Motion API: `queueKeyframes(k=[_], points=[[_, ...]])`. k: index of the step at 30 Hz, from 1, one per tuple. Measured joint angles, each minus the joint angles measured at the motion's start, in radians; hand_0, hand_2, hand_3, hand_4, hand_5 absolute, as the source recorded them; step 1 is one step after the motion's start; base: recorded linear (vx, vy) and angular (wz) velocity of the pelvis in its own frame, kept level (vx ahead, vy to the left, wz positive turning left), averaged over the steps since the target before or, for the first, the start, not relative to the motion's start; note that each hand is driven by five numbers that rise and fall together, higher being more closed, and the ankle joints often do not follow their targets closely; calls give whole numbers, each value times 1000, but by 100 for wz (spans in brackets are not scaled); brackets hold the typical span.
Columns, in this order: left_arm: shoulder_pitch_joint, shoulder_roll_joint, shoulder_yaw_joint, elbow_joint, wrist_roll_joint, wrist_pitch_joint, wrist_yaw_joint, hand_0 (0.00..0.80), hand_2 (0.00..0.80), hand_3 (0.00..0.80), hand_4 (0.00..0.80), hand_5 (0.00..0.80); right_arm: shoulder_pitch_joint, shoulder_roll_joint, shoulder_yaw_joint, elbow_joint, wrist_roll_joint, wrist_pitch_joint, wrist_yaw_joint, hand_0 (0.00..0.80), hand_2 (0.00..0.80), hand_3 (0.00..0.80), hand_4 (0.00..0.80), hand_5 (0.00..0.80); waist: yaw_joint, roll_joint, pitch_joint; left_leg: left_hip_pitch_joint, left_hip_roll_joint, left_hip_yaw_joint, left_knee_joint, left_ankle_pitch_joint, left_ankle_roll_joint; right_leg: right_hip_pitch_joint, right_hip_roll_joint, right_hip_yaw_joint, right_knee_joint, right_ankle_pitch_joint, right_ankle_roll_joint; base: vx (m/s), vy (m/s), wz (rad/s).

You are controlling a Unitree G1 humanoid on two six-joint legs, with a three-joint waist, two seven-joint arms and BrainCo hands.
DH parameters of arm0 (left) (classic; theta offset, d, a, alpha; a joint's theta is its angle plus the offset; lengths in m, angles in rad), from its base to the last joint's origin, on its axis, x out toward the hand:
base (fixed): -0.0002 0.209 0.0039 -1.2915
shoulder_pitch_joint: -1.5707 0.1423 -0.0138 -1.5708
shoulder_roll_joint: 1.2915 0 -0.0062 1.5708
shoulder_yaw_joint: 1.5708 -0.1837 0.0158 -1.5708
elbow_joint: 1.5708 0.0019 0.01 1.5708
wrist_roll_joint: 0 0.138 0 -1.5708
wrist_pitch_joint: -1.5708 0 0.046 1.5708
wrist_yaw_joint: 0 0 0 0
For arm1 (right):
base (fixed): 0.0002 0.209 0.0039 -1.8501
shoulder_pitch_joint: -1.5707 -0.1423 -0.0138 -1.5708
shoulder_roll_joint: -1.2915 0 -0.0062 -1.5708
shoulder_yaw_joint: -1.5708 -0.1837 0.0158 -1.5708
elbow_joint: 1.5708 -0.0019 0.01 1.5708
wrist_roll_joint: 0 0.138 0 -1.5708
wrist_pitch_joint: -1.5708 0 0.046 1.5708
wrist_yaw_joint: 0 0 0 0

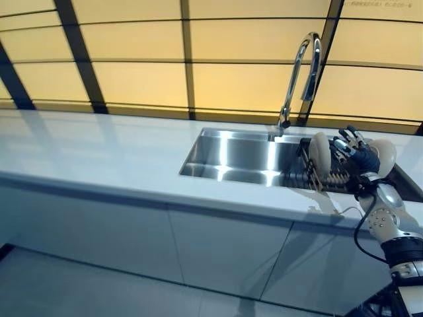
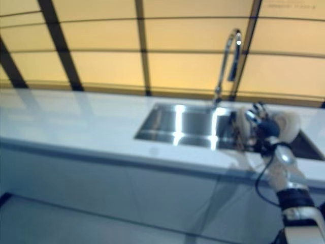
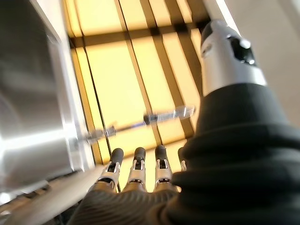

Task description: Take plates into dishwasher

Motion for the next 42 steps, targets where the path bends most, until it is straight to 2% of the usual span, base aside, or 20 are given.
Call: queueKeyframes(k=[2,4,6,8,9,10,11,12,13,14,16,17,19,20,31,33,35,36,38,42], points=[[-10,-2,21,2,-22,3,-3,0,0,0,0,0,-17,-19,9,-1,-3,-21,-37,0,0,0,0,0,4,-14,-2,-88,-12,-40,243,60,-17,50,25,53,-13,-19,-23,395,-113,-54],[-35,22,26,-19,-29,0,-5,0,0,0,0,0,-33,-13,11,3,-20,-46,-92,0,0,0,0,0,42,-90,10,-235,-65,-35,361,48,14,128,7,149,-77,-27,-37,444,-38,-81],[-42,22,25,-28,-29,-2,-6,0,0,0,0,0,-83,9,13,16,-34,-66,-137,0,0,0,0,0,76,-120,28,-354,-74,1,193,40,37,195,-1,196,-143,-14,-26,442,46,-83],[-37,20,23,-32,-29,-4,-6,0,0,0,0,0,-107,12,28,46,-57,-83,-178,0,0,0,0,0,112,-110,44,-459,-20,33,-1,101,28,260,22,210,-191,-35,-30,416,53,-74],[-34,14,16,-31,-29,-2,-6,0,0,0,0,0,-137,8,54,79,-69,-82,-200,0,0,0,0,0,152,-83,63,-496,10,42,-138,187,-5,298,44,210,-192,-55,-38,262,70,-101],[-15,19,17,-31,-30,-4,-4,0,0,0,0,0,-141,9,80,90,-75,-81,-211,0,0,0,0,0,183,-97,58,-466,12,35,-130,214,-22,313,42,230,-187,-70,-35,214,69,-81],[-13,20,16,-39,-30,-5,-2,0,0,0,0,0,-150,-5,92,91,-76,-81,-211,0,0,0,0,0,177,-100,56,-457,5,12,-160,223,-21,306,44,244,-185,-71,-41,152,112,-43],[-17,21,16,-50,-31,-13,-1,0,0,0,0,0,-188,-11,90,120,-76,-80,-204,0,0,0,0,0,178,-107,78,-417,-19,-14,-257,252,10,303,40,312,-184,-74,-36,127,121,-45],[-18,15,16,-51,-51,-12,4,0,0,0,0,0,-216,-11,91,146,-77,-65,-188,0,0,0,0,0,186,-107,83,-337,-11,-5,-412,398,66,292,48,336,-176,-81,-16,138,130,-54],[-19,11,17,-52,-58,-12,6,0,0,0,0,0,-216,-12,89,142,-78,-62,-182,0,0,0,0,0,185,-94,86,-299,10,14,-466,408,47,297,66,319,-167,-89,-2,129,120,-39],[-63,10,-3,-66,-78,-13,19,0,0,0,0,0,-204,-12,83,133,-99,-39,-167,0,0,0,0,0,176,-77,113,-218,32,9,-524,391,65,292,63,265,-84,-145,99,121,101,-16],[-70,8,-18,-77,-80,-14,22,0,0,0,0,0,-206,-12,82,119,-102,-32,-165,0,0,0,0,0,183,-67,121,-203,33,11,-522,385,71,291,35,228,-90,-167,105,98,65,-47],[-99,17,-22,-68,-96,12,25,0,0,0,0,0,-218,-16,78,80,-107,-19,-153,0,0,0,0,0,167,-66,124,-187,0,0,-523,362,59,296,-77,206,-186,-83,149,61,41,-15],[-91,19,-23,-67,-96,10,28,0,0,0,0,0,-215,-23,67,79,-107,-18,-153,0,0,0,0,0,140,-60,123,-185,0,-11,-524,341,50,306,-75,209,-187,-97,136,-1,7,33],[-69,44,-21,-102,-94,-31,39,0,0,0,0,0,-224,-51,56,89,-138,33,-175,0,0,0,0,0,144,-89,121,-223,8,39,-478,322,33,286,-55,195,-179,-99,108,-79,18,5],[-89,47,-22,-102,-87,-34,37,0,0,0,0,0,-227,-91,62,94,-138,43,-175,0,0,0,0,0,123,-105,121,-277,3,22,-390,281,-3,266,-77,178,-175,-101,94,-132,111,22],[-83,41,-25,-98,-87,-27,32,0,0,0,0,0,-220,-80,64,83,-146,45,-175,0,0,0,0,0,114,-134,103,-273,-21,8,-251,197,43,265,-106,199,-167,-98,106,-70,92,-16],[-87,35,-28,-86,-87,1,19,0,0,0,0,0,-222,-86,58,70,-147,45,-181,0,0,0,0,0,81,-110,88,-242,-13,-7,-313,176,42,263,-91,190,-163,-96,123,-103,70,4],[-84,40,-60,-81,-86,11,3,0,0,0,0,0,-213,-82,50,62,-147,47,-207,0,0,0,0,0,42,-113,83,-200,-15,-18,-414,216,59,241,-93,186,-141,-98,130,-134,37,14],[-90,41,-101,-86,-99,16,6,0,0,0,0,0,-236,-42,54,97,-154,44,-213,0,0,0,0,0,54,-110,80,-178,-15,26,-470,253,81,211,-109,183,-134,-72,158,-235,-20,-25]])
